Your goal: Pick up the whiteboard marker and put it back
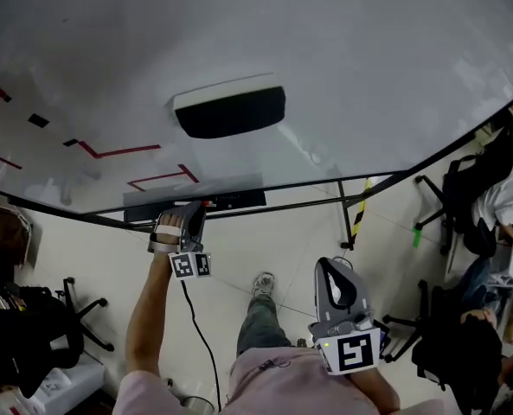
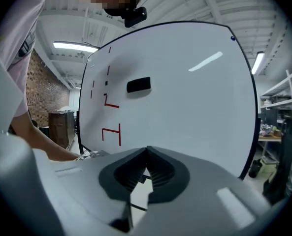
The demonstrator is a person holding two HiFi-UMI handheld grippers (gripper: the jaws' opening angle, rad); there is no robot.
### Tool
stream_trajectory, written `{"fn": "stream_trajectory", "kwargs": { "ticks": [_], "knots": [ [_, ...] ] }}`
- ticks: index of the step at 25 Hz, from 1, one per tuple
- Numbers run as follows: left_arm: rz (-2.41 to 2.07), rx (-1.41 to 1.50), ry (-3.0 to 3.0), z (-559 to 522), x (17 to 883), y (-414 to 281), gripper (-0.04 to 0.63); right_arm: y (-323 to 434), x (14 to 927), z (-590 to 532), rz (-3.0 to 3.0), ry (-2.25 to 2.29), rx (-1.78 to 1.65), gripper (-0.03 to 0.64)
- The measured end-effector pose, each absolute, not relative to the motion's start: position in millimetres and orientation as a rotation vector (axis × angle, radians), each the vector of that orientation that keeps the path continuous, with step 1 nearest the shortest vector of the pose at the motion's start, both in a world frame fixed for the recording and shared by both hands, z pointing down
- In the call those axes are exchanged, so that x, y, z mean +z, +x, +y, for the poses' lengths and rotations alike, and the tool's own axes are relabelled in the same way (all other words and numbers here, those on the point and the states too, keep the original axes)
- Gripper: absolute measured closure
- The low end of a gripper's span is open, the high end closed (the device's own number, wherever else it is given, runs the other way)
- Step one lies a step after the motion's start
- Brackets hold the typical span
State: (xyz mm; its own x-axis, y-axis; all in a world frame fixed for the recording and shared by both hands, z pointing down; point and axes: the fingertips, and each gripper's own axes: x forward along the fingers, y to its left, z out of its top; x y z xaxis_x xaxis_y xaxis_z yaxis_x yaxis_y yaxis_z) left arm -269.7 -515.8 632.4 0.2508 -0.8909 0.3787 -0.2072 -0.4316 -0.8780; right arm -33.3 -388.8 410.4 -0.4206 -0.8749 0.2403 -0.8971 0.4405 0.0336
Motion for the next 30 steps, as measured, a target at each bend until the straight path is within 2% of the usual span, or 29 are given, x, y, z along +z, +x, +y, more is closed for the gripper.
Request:
{"fn": "stream_trajectory", "kwargs": {
  "ticks": [4,6,8,12,14,17,20,23,26,30],
  "knots": [
    [1.012,-1.272,-1.885,-528,648,-275,0.523,-38,413,-416,-2.481,1.539,0.142,0.614],
    [0.999,-1.275,-1.894,-527,650,-275,0.490,-42,415,-421,-2.485,1.532,0.170,0.614],
    [1.004,-1.269,-1.892,-526,648,-275,0.488,-44,414,-422,-2.493,1.528,0.184,0.614],
    [1.167,-1.178,-1.886,-517,609,-276,0.489,-35,405,-411,-2.509,1.548,0.171,0.614],
    [1.442,-1.021,-2.000,-505,566,-279,0.489,-24,394,-397,-2.518,1.573,0.147,0.614],
    [1.843,-0.509,-2.280,-459,481,-266,0.489,-1,373,-363,-2.546,1.610,0.047,0.614],
    [1.973,0.047,-2.432,-382,401,-225,0.489,30,353,-305,-2.584,1.658,-0.041,0.614],
    [1.940,0.416,-2.522,-292,359,-170,0.497,65,341,-229,-2.643,1.708,-0.112,0.614],
    [1.846,0.572,-2.594,-190,345,-110,0.497,99,343,-142,-2.692,1.729,-0.135,0.614],
    [1.761,0.569,-2.690,-68,342,-49,0.484,138,353,-40,-2.689,1.722,-0.093,0.614]
  ]
}}
